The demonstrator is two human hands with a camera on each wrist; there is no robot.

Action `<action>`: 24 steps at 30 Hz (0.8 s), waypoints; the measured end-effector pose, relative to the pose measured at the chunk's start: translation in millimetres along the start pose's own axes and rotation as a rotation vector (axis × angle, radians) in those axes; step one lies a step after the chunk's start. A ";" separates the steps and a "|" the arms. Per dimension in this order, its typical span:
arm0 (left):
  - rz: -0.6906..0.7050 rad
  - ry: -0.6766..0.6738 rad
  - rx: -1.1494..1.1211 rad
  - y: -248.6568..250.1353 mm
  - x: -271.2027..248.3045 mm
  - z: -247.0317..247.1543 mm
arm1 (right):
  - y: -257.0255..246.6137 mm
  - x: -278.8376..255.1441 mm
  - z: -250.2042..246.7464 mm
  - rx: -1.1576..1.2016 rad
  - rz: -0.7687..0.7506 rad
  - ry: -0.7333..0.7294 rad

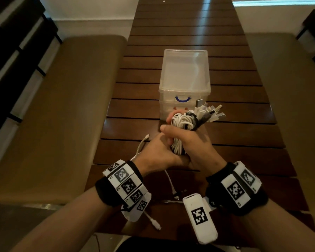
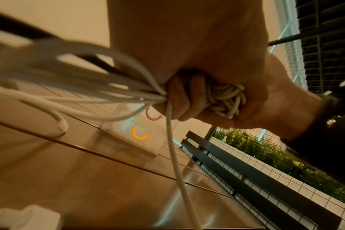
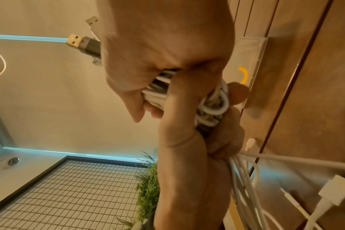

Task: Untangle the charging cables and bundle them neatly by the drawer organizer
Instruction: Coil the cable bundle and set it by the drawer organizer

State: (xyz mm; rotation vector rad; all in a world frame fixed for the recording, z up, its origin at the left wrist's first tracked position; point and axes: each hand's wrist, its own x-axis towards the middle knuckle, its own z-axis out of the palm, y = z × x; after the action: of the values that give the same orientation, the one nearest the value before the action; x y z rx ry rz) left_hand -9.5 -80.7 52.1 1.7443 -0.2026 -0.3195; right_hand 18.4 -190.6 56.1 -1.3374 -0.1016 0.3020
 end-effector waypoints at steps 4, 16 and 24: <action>-0.040 -0.028 0.030 -1.6 2.5 -1.5 | -0.2 5.9 -1.9 0.026 0.030 -0.065; -0.404 -0.291 0.635 -21.7 -22.8 -96.8 | -48.1 12.1 -18.8 0.024 -0.128 -0.217; -0.442 -0.178 0.941 -1.6 -20.6 -150.0 | -41.7 12.1 -10.3 -0.127 -0.187 -0.224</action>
State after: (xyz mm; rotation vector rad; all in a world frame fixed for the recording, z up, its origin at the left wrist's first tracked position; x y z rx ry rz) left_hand 19.4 65.5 78.6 2.6976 -0.0898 -0.7917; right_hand 39.0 -205.3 92.8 -1.4045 -0.4373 0.2888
